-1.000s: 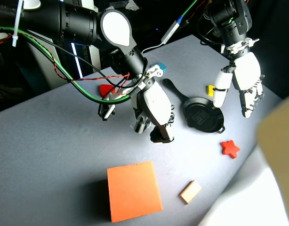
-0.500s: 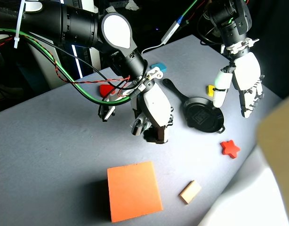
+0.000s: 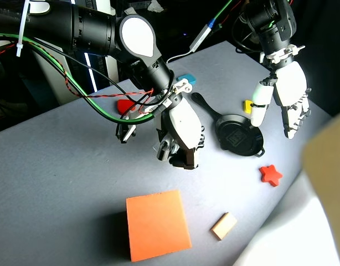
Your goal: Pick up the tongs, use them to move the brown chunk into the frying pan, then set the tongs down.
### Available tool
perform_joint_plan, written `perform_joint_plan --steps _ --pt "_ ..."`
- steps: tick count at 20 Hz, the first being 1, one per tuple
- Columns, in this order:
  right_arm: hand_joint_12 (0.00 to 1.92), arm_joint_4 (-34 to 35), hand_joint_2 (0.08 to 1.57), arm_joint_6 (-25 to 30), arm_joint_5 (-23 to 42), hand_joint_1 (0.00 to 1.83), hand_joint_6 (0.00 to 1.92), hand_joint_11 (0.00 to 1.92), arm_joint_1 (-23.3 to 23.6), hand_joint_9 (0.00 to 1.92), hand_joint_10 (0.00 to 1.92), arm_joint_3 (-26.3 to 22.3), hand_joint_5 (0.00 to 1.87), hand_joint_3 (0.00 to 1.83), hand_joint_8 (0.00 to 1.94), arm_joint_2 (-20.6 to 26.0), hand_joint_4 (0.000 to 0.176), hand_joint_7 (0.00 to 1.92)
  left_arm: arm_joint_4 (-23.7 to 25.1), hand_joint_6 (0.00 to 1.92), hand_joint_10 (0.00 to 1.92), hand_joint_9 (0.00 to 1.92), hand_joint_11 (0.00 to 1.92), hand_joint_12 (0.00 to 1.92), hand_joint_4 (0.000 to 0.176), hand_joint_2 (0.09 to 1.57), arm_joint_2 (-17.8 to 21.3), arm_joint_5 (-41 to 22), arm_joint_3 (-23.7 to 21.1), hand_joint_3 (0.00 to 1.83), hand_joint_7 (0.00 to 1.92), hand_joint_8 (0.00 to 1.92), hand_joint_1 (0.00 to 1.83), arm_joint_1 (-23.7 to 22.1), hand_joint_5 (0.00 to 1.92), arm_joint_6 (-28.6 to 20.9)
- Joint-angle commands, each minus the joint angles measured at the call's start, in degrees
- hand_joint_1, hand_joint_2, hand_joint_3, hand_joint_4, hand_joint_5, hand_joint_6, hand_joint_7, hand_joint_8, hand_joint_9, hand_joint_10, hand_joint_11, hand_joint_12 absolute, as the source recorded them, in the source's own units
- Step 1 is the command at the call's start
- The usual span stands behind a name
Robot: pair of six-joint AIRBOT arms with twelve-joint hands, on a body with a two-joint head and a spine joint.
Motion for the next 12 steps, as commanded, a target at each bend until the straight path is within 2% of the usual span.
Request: perform_joint_plan --steps 1,3,6,9,12 --pt "1.56 -3.4 1.14 -0.2 1.4 1.21 1.21 0.65 0.9 0.98 0.81 0.2 0.9 0.0 0.94 0.2 0.0 1.0 3.1 0.0 0.0 0.23 0.0 0.7 0.019 1.18 0.4 0.3 0.2 0.0 0.19 0.0 0.0 -0.3 0.11 0.1" --pt "1.56 -3.4 1.14 -0.2 1.5 1.21 1.2 0.64 1.3 0.97 0.81 0.3 0.89 0.0 0.94 0.2 0.0 1.0 3.1 0.0 0.0 0.22 0.0 0.69 0.022 1.17 0.4 0.3 0.2 0.0 0.18 0.0 0.0 -0.3 0.1 0.1" --pt "1.53 -3.4 1.13 -0.2 1.8 1.22 1.19 0.69 1.9 1.0 0.82 0.3 0.91 0.0 0.92 0.4 0.0 1.02 3.1 0.01 0.0 0.23 0.0 0.72 0.01 1.18 0.4 0.3 0.2 0.0 0.19 0.01 0.0 -0.3 0.13 0.1" --pt "1.53 -3.4 1.13 -0.2 2.0 1.22 1.19 0.69 2.6 1.0 0.82 0.3 0.9 0.0 0.92 0.5 0.0 1.02 3.1 0.0 0.0 0.24 0.0 0.73 0.017 1.18 0.4 0.3 0.2 0.0 0.2 0.0 0.0 -0.3 0.12 0.1" --pt "1.52 -3.4 1.12 0.1 2.7 1.23 1.16 0.69 3.7 1.01 0.8 0.3 0.92 0.0 0.87 0.8 0.0 1.05 3.1 0.0 0.0 0.22 0.0 0.71 0.014 1.18 0.4 0.3 0.2 0.0 0.19 0.0 0.0 -0.3 0.12 0.1"
